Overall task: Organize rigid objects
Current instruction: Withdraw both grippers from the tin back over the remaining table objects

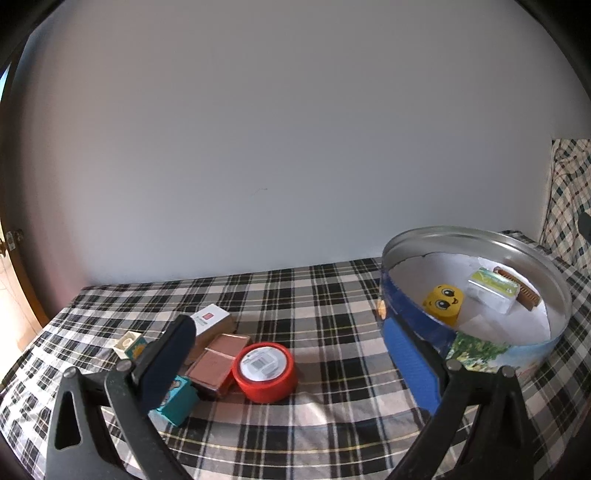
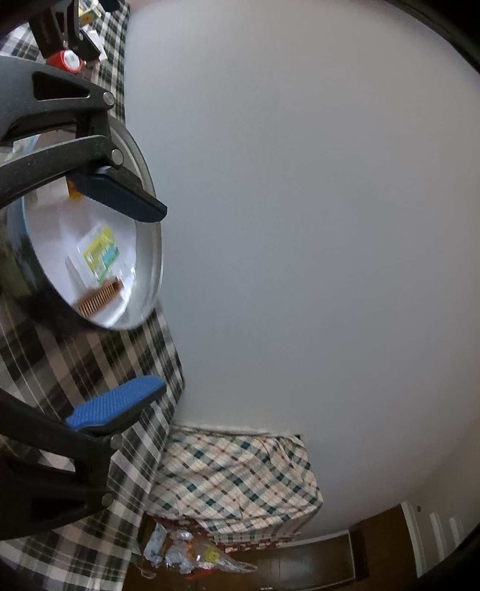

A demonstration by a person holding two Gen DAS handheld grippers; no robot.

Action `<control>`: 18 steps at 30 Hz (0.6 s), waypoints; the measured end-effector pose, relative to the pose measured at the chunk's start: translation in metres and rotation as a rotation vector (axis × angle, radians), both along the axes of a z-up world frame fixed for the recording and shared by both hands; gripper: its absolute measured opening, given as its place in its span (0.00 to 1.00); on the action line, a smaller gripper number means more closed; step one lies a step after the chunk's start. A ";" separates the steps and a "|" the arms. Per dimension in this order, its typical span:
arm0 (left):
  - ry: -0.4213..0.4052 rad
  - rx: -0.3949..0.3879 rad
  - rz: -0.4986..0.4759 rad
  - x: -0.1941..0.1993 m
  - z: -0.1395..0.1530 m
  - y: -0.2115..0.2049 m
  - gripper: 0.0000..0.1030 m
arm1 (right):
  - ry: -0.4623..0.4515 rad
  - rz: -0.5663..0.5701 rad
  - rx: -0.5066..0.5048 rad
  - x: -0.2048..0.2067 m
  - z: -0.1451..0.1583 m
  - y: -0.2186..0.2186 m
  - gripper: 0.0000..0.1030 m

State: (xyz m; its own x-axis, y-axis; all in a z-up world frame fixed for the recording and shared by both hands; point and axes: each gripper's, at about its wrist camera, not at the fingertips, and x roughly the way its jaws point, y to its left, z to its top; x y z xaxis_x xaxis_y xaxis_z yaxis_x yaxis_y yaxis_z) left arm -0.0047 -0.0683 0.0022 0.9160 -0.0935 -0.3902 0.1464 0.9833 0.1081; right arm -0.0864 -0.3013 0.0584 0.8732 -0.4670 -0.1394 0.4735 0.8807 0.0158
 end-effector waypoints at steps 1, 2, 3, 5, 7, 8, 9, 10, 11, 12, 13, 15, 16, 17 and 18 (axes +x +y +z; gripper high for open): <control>0.001 -0.002 0.002 0.000 0.000 0.003 0.99 | 0.003 0.005 -0.002 0.001 -0.001 0.004 0.84; 0.002 -0.003 0.003 0.001 0.000 0.005 0.99 | 0.005 0.014 -0.004 0.003 -0.001 0.009 0.84; 0.003 -0.004 0.004 0.001 0.000 0.008 0.99 | 0.004 0.023 -0.004 0.004 -0.001 0.013 0.84; 0.008 -0.012 0.008 0.002 -0.001 0.015 0.99 | 0.008 0.040 -0.003 0.006 -0.002 0.021 0.84; 0.014 -0.017 0.013 0.003 -0.001 0.022 0.99 | 0.017 0.065 -0.002 0.010 -0.004 0.031 0.84; 0.015 -0.019 0.018 0.004 -0.001 0.026 0.99 | 0.022 0.075 -0.003 0.012 -0.005 0.035 0.84; 0.017 -0.022 0.023 0.005 -0.001 0.030 0.99 | 0.032 0.088 -0.007 0.015 -0.006 0.041 0.84; 0.019 -0.025 0.029 0.006 -0.001 0.035 0.99 | 0.037 0.095 -0.008 0.017 -0.006 0.043 0.84; 0.021 -0.027 0.033 0.007 -0.001 0.037 0.99 | 0.045 0.110 -0.010 0.021 -0.007 0.049 0.84; 0.024 -0.029 0.039 0.009 -0.001 0.042 0.99 | 0.051 0.123 -0.009 0.023 -0.008 0.055 0.84; 0.027 -0.031 0.043 0.010 -0.001 0.045 0.99 | 0.056 0.136 -0.007 0.025 -0.009 0.059 0.84; 0.036 -0.034 0.049 0.011 -0.001 0.052 0.99 | 0.065 0.162 -0.004 0.029 -0.010 0.068 0.84; 0.042 -0.035 0.050 0.013 -0.001 0.056 0.99 | 0.072 0.176 -0.005 0.031 -0.011 0.074 0.84; 0.049 -0.036 0.051 0.014 -0.002 0.061 0.99 | 0.081 0.189 -0.006 0.033 -0.012 0.079 0.84; 0.058 -0.039 0.057 0.016 -0.003 0.066 0.99 | 0.092 0.205 -0.006 0.036 -0.014 0.085 0.84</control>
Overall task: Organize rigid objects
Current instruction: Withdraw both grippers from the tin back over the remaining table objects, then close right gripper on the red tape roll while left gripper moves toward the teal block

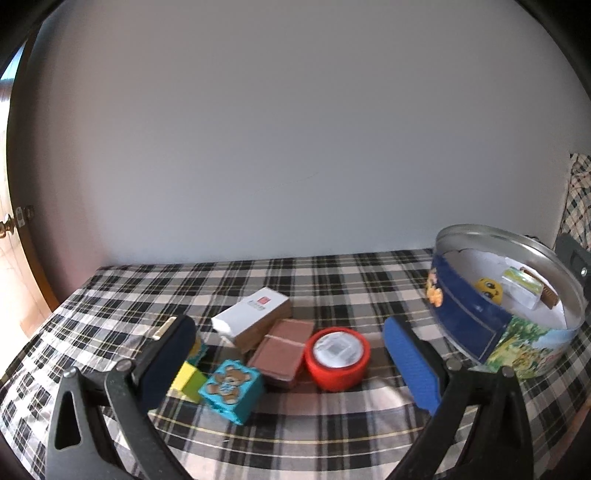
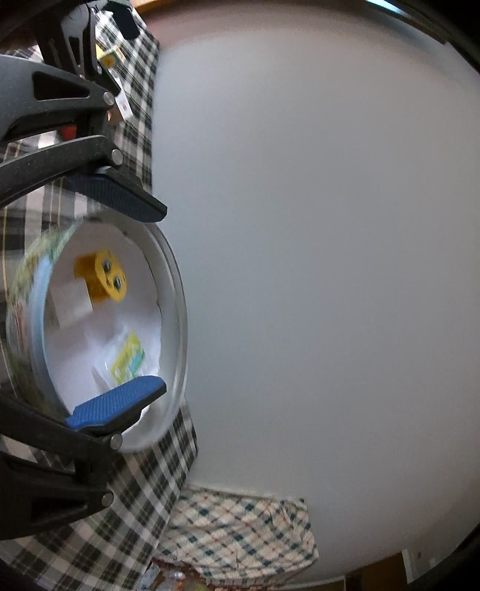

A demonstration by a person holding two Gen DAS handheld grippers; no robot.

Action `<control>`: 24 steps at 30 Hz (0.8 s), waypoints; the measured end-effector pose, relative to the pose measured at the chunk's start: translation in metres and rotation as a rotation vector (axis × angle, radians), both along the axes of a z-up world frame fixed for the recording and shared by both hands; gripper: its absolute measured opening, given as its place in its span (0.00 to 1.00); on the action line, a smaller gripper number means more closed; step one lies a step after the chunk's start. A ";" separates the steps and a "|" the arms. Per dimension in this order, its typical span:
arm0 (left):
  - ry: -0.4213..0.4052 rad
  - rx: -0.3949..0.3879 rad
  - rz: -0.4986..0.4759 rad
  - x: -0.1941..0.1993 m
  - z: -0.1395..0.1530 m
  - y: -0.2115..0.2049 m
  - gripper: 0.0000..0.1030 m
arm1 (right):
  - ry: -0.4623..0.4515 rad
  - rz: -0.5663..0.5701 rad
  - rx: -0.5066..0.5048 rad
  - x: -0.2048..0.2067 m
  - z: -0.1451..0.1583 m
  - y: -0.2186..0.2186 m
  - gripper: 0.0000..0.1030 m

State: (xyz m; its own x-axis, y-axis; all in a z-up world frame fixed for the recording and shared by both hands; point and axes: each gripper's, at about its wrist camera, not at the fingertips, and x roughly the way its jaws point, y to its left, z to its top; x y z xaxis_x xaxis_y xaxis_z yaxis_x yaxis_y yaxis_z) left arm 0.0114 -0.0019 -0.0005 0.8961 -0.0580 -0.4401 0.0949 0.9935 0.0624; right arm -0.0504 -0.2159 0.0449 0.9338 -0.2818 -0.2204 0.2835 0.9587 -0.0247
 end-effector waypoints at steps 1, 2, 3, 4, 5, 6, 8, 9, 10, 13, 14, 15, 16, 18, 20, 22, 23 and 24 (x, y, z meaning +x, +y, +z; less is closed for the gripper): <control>0.008 -0.002 0.001 0.002 -0.001 0.005 0.99 | 0.010 0.014 0.000 0.003 -0.001 0.005 0.84; 0.015 -0.006 0.004 0.003 -0.001 0.011 0.99 | 0.027 0.033 0.001 0.007 -0.003 0.012 0.84; 0.024 -0.011 0.010 0.005 -0.002 0.017 0.99 | 0.040 0.045 0.001 0.009 -0.005 0.016 0.84; 0.030 -0.015 0.017 0.007 -0.002 0.022 0.99 | 0.059 0.059 0.001 0.013 -0.007 0.022 0.84; 0.039 -0.021 0.027 0.010 -0.003 0.028 0.99 | 0.071 0.069 0.001 0.016 -0.008 0.025 0.84; 0.046 -0.025 0.034 0.012 -0.004 0.033 0.99 | 0.087 0.086 0.002 0.020 -0.010 0.031 0.84; 0.065 -0.035 0.050 0.015 -0.005 0.045 0.99 | 0.107 0.113 -0.002 0.025 -0.012 0.040 0.84; 0.072 -0.039 0.055 0.016 -0.006 0.048 0.99 | 0.115 0.130 -0.010 0.028 -0.013 0.047 0.84; 0.081 -0.046 0.061 0.017 -0.007 0.055 0.99 | 0.119 0.142 -0.013 0.030 -0.014 0.050 0.84; 0.098 -0.047 0.075 0.021 -0.009 0.068 0.99 | 0.141 0.191 -0.017 0.035 -0.017 0.066 0.84; 0.100 -0.040 0.082 0.022 -0.010 0.071 0.99 | 0.150 0.209 -0.013 0.037 -0.018 0.070 0.84; 0.102 -0.029 0.094 0.024 -0.011 0.075 0.99 | 0.167 0.230 -0.007 0.041 -0.019 0.074 0.84; 0.105 -0.020 0.108 0.026 -0.011 0.080 0.99 | 0.187 0.249 -0.001 0.044 -0.021 0.079 0.84; 0.111 -0.018 0.134 0.029 -0.011 0.092 0.99 | 0.241 0.294 0.017 0.054 -0.026 0.087 0.84; 0.119 -0.015 0.175 0.032 -0.011 0.105 0.99 | 0.300 0.340 0.031 0.065 -0.032 0.095 0.84; 0.125 -0.023 0.216 0.034 -0.009 0.118 0.99 | 0.381 0.383 0.044 0.078 -0.040 0.107 0.84; 0.131 -0.029 0.225 0.035 -0.008 0.123 0.99 | 0.431 0.407 0.055 0.087 -0.046 0.113 0.84; 0.139 -0.040 0.229 0.036 -0.008 0.128 0.99 | 0.472 0.414 0.057 0.093 -0.051 0.117 0.84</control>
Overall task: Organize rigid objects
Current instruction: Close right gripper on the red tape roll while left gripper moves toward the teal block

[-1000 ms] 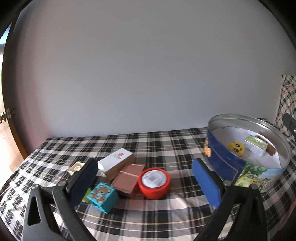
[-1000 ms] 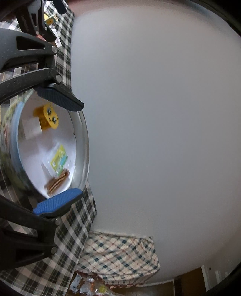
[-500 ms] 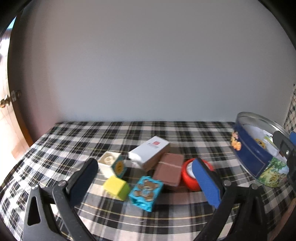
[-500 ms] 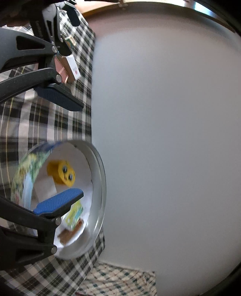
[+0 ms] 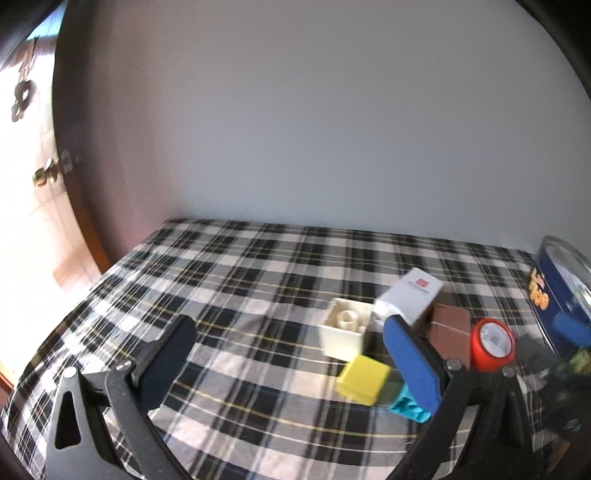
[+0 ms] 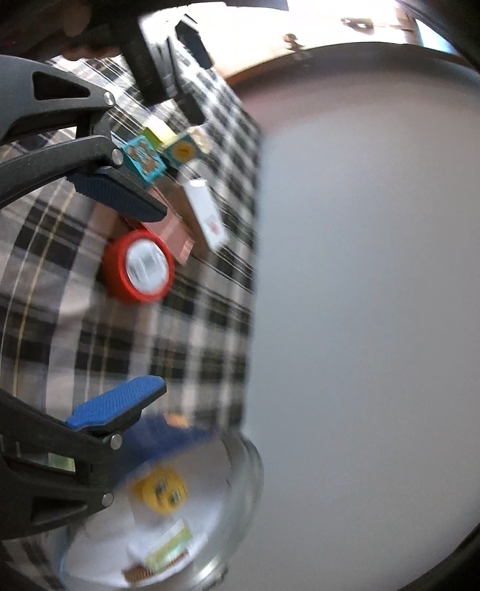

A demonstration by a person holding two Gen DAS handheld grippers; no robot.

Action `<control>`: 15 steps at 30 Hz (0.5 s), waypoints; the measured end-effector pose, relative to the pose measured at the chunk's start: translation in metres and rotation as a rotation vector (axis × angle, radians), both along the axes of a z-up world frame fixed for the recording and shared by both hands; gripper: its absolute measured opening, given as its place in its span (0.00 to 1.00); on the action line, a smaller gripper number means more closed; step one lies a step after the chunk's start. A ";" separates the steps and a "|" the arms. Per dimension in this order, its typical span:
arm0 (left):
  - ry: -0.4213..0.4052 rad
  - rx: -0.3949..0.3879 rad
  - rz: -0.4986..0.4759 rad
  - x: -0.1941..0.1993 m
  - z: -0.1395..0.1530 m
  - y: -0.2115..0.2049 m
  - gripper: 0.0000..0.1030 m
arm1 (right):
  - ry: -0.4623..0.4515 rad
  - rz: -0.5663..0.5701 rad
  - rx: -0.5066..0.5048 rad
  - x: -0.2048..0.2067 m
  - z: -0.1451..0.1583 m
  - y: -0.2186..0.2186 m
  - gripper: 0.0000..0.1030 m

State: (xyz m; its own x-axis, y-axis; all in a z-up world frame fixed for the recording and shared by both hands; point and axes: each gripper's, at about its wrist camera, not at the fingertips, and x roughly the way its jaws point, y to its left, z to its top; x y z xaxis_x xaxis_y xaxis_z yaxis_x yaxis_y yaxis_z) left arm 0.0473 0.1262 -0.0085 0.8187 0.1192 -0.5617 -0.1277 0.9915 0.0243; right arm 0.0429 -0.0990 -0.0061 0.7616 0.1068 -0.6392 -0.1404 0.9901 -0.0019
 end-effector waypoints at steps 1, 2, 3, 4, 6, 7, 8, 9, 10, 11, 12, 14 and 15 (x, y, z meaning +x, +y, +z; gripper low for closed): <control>0.009 -0.017 -0.003 0.000 0.000 0.004 0.99 | 0.027 0.003 -0.008 0.005 -0.005 0.002 0.84; 0.016 -0.035 -0.011 0.000 0.001 0.008 0.99 | 0.061 0.005 -0.025 0.010 -0.010 0.007 0.84; 0.019 -0.054 -0.020 0.000 0.001 0.010 0.99 | 0.097 -0.002 -0.052 0.016 -0.016 0.013 0.84; 0.024 -0.070 -0.037 -0.001 0.002 0.011 0.99 | 0.120 -0.006 -0.067 0.021 -0.019 0.016 0.84; 0.038 -0.086 -0.091 -0.003 0.004 0.009 0.99 | 0.163 -0.009 -0.088 0.031 -0.026 0.019 0.84; 0.046 -0.085 -0.121 -0.003 0.003 0.005 0.99 | 0.179 -0.012 -0.093 0.034 -0.029 0.021 0.84; 0.055 -0.084 -0.163 -0.004 0.003 0.001 0.99 | 0.188 -0.007 -0.090 0.036 -0.030 0.022 0.84; 0.064 -0.084 -0.207 -0.005 0.003 -0.005 0.99 | 0.198 -0.003 -0.091 0.038 -0.032 0.022 0.83; 0.071 -0.084 -0.250 -0.007 0.003 -0.011 0.99 | 0.204 0.000 -0.094 0.040 -0.034 0.023 0.77; 0.073 -0.082 -0.281 -0.008 0.004 -0.017 0.99 | 0.212 0.008 -0.093 0.041 -0.035 0.026 0.70; 0.072 -0.074 -0.315 -0.009 0.004 -0.023 0.99 | 0.222 0.020 -0.090 0.042 -0.037 0.026 0.65; 0.068 -0.046 -0.363 -0.013 0.003 -0.034 0.95 | 0.229 0.026 -0.084 0.043 -0.039 0.029 0.55; 0.064 -0.032 -0.390 -0.015 0.003 -0.039 0.92 | 0.227 0.025 -0.079 0.045 -0.041 0.032 0.55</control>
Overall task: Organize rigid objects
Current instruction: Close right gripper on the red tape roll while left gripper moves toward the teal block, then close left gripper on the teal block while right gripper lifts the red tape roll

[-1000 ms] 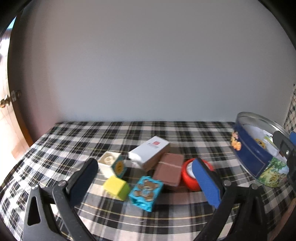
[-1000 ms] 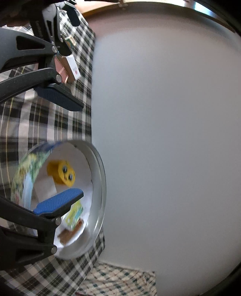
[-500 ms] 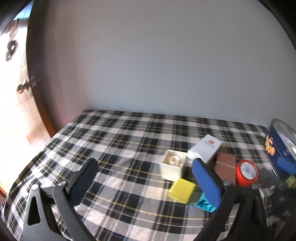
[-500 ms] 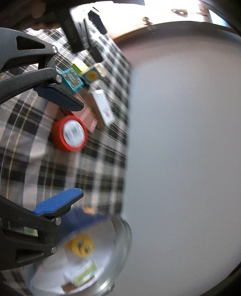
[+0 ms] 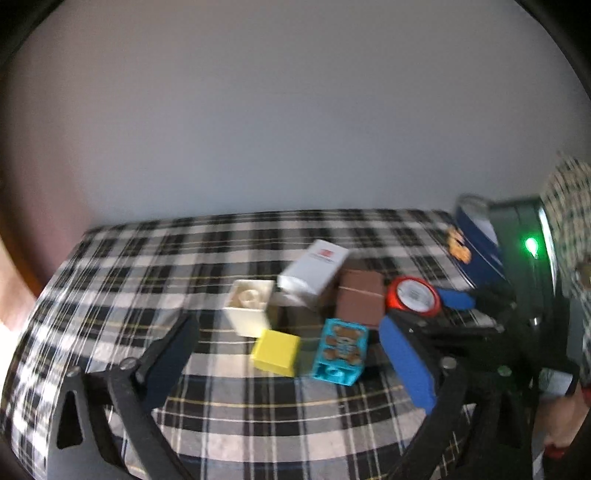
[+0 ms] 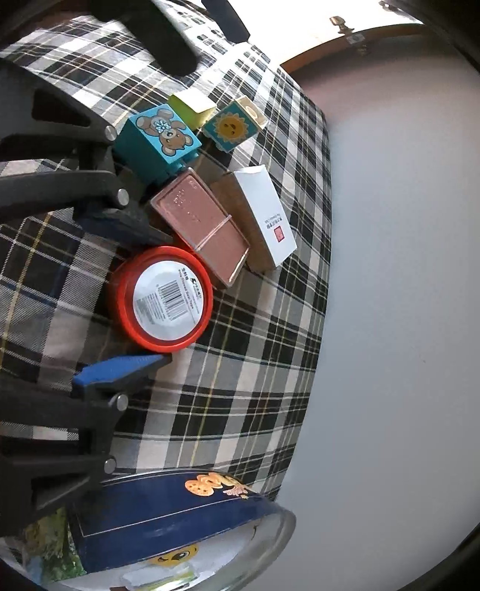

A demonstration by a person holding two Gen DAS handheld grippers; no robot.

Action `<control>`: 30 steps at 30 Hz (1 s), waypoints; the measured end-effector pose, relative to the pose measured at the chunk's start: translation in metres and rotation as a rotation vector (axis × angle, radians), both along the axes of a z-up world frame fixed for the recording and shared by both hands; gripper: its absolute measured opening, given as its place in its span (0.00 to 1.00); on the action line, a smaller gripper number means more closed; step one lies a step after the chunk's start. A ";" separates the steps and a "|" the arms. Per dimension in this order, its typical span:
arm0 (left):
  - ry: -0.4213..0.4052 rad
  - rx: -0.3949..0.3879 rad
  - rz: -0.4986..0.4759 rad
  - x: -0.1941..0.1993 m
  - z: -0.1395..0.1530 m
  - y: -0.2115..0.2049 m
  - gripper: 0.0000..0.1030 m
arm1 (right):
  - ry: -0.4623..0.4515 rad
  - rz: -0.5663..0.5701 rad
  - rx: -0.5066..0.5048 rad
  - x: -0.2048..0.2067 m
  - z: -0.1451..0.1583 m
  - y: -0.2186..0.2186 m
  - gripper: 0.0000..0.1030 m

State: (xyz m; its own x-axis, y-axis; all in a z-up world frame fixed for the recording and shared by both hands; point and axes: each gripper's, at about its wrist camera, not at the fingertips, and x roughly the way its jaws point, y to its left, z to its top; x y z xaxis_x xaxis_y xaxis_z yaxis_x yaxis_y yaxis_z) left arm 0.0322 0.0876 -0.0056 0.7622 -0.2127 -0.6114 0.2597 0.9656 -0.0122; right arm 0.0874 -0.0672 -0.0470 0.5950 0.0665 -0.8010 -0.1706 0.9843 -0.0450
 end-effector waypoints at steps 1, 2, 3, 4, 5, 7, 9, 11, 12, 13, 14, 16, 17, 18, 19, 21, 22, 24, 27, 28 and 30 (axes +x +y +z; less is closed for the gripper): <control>-0.003 0.004 -0.022 -0.002 0.000 -0.003 0.90 | 0.001 -0.001 0.003 0.001 0.000 -0.001 0.55; -0.005 -0.001 -0.052 -0.004 0.000 -0.007 0.90 | 0.001 -0.001 0.008 -0.002 0.001 -0.004 0.55; -0.005 -0.011 -0.078 -0.004 0.000 -0.009 0.90 | -0.004 -0.007 0.013 -0.005 0.003 -0.007 0.55; -0.002 -0.025 -0.110 -0.005 -0.001 -0.012 0.90 | -0.019 -0.015 0.017 -0.011 0.005 -0.011 0.55; -0.001 -0.036 -0.137 -0.006 -0.001 -0.017 0.90 | -0.033 -0.017 0.017 -0.017 0.009 -0.015 0.55; 0.004 -0.040 -0.174 -0.008 -0.003 -0.028 0.81 | -0.073 -0.010 -0.004 -0.033 0.015 -0.021 0.55; 0.020 -0.007 -0.193 -0.004 -0.009 -0.038 0.72 | -0.095 -0.001 -0.015 -0.048 0.020 -0.028 0.55; 0.049 0.031 -0.189 0.001 -0.017 -0.046 0.64 | -0.106 0.007 -0.005 -0.060 0.023 -0.037 0.55; 0.066 0.038 -0.189 0.005 -0.021 -0.046 0.59 | -0.112 0.006 0.009 -0.066 0.025 -0.042 0.55; 0.075 0.045 -0.180 0.008 -0.023 -0.048 0.57 | -0.116 0.001 0.016 -0.069 0.027 -0.046 0.55; 0.071 0.040 -0.178 0.009 -0.023 -0.046 0.56 | -0.120 -0.006 0.024 -0.072 0.028 -0.051 0.55; 0.082 0.005 -0.171 0.012 -0.023 -0.040 0.55 | -0.113 -0.014 0.030 -0.072 0.028 -0.056 0.55; 0.084 -0.005 -0.165 0.012 -0.023 -0.038 0.55 | -0.102 -0.016 0.035 -0.069 0.027 -0.056 0.55; 0.085 -0.009 -0.160 0.012 -0.024 -0.037 0.55 | -0.093 -0.016 0.039 -0.068 0.025 -0.056 0.55; 0.086 -0.005 -0.146 0.013 -0.024 -0.035 0.55 | -0.089 -0.015 0.041 -0.067 0.025 -0.057 0.55; 0.096 0.001 -0.117 0.015 -0.026 -0.030 0.54 | -0.096 -0.013 0.046 -0.069 0.026 -0.057 0.55; 0.113 -0.010 -0.111 0.018 -0.027 -0.027 0.54 | -0.101 -0.012 0.044 -0.070 0.027 -0.058 0.55; 0.157 -0.036 -0.101 0.023 -0.031 -0.022 0.54 | -0.104 -0.006 0.038 -0.071 0.027 -0.057 0.55; 0.159 -0.043 -0.103 0.023 -0.031 -0.021 0.54 | -0.102 -0.003 0.040 -0.071 0.027 -0.057 0.55; 0.159 -0.037 -0.103 0.023 -0.031 -0.022 0.54 | -0.102 -0.003 0.041 -0.071 0.027 -0.057 0.55; 0.158 -0.025 -0.103 0.023 -0.032 -0.024 0.54 | -0.102 -0.004 0.043 -0.071 0.027 -0.058 0.55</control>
